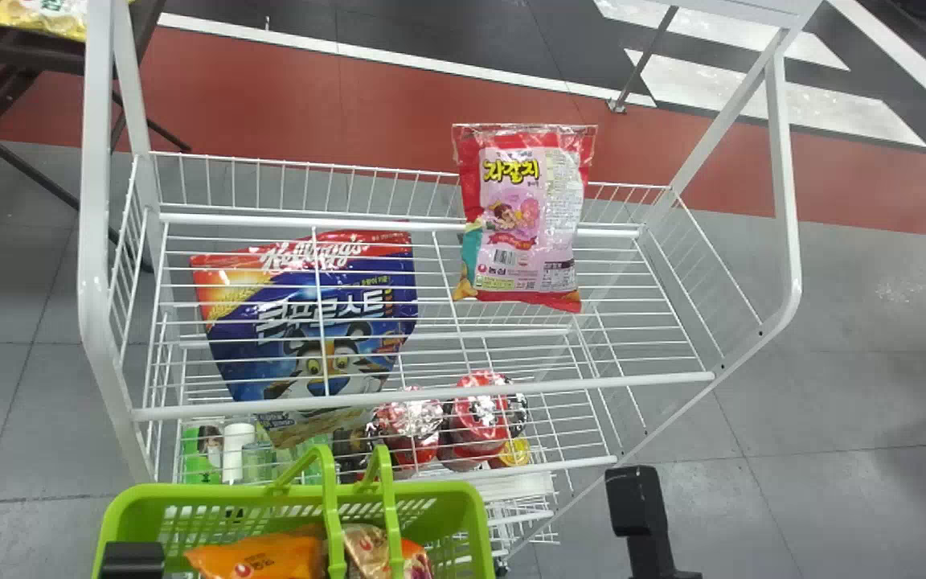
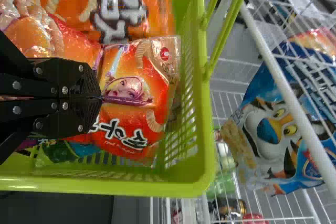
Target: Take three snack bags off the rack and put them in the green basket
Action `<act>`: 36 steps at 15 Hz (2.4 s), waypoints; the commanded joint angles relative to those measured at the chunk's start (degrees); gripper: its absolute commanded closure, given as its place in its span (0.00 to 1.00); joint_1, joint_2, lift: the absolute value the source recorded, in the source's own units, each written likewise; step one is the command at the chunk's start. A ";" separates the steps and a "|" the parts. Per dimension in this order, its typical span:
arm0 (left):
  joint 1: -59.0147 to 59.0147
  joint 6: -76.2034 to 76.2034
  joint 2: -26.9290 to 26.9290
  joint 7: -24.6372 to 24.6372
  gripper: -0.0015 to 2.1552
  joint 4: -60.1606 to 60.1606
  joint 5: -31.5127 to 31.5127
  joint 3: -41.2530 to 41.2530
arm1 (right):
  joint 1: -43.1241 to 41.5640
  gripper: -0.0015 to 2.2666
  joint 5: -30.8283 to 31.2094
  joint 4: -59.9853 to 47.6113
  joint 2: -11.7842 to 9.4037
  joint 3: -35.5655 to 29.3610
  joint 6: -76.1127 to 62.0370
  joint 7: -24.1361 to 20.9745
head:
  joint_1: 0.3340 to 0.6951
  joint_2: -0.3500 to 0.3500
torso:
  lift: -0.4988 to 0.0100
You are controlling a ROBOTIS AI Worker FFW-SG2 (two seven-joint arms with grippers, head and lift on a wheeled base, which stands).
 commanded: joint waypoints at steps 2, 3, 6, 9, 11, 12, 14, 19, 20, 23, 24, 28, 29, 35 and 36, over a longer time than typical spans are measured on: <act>0.07 -0.22 -0.11 -0.20 0.51 0.01 -0.09 0.04 | 0.35 0.82 -0.28 -0.40 -0.56 0.45 -0.66 1.87 | 1.00 0.00 | 0.94; 0.15 -0.22 -0.11 -0.38 0.51 0.01 0.00 0.04 | 0.35 0.46 -0.37 -0.67 0.06 -1.13 -2.06 1.78 | 1.00 0.00 | 0.94; 0.24 -0.22 -0.11 -0.46 0.51 0.01 0.00 0.30 | 0.97 0.00 -1.25 -2.86 1.64 -4.64 -7.34 1.08 | 1.00 0.00 | 0.94; 0.24 -0.57 -0.29 -0.38 0.51 0.10 -0.35 -0.23 | 3.96 0.02 0.15 -2.86 3.22 -3.15 -36.87 0.99 | 1.00 0.00 | 0.94; 0.24 -0.57 -0.47 -0.29 0.51 0.01 -0.88 -0.58 | 5.63 0.02 4.20 -1.81 3.66 1.33 -57.08 -0.68 | 1.00 0.00 | 0.94; 0.24 -0.57 -0.47 -0.29 0.51 0.01 -0.88 -0.67 | 6.59 0.02 6.31 -1.81 3.66 4.32 -62.71 -3.58 | 1.00 0.00 | 0.94; 0.24 -0.57 -0.55 -0.29 0.51 0.01 -0.97 -0.67 | 8.00 0.02 9.82 -0.84 3.93 9.95 -73.43 -10.35 | 1.00 0.00 | 0.94; 0.51 -0.57 -0.55 -0.38 0.51 0.18 -0.97 -0.58 | 12.04 0.02 12.28 4.52 4.10 16.27 -91.71 -19.49 | 1.00 0.00 | 0.94; 0.51 -0.57 -0.55 -0.38 0.48 0.18 -0.97 -0.58 | 12.39 0.02 12.28 5.13 4.10 16.27 -91.89 -20.01 | 1.00 0.00 | 0.94; 0.51 -0.57 -0.55 -0.46 0.48 0.18 -0.97 -0.67 | 12.92 0.02 12.37 4.78 4.01 16.19 -92.41 -21.07 | 1.00 0.00 | 0.94; 0.51 -0.57 -0.47 -0.64 0.48 0.18 -0.97 -0.67 | 13.01 0.02 12.37 4.61 4.01 16.01 -92.41 -21.16 | 1.00 0.00 | 0.94; 0.77 -1.10 -0.47 -0.64 0.48 0.10 -0.97 -0.67 | 13.01 0.02 12.28 4.96 3.93 15.92 -92.24 -21.51 | 1.00 0.00 | 0.94; 0.77 -1.10 -0.47 -0.55 0.48 0.10 -0.97 -0.67 | 13.01 0.02 12.28 5.05 3.84 15.84 -92.24 -22.12 | 1.00 0.00 | 0.94; 0.77 -1.10 -0.38 -0.64 0.48 -0.08 -1.05 -0.67 | 12.92 0.02 11.76 5.05 3.84 15.31 -91.89 -22.48 | 1.00 0.00 | 0.94; 0.77 -1.10 -0.38 -0.73 0.48 0.01 -1.05 -0.58 | 12.92 0.02 11.67 5.22 3.75 15.22 -91.71 -22.48 | 1.00 0.00 | 0.94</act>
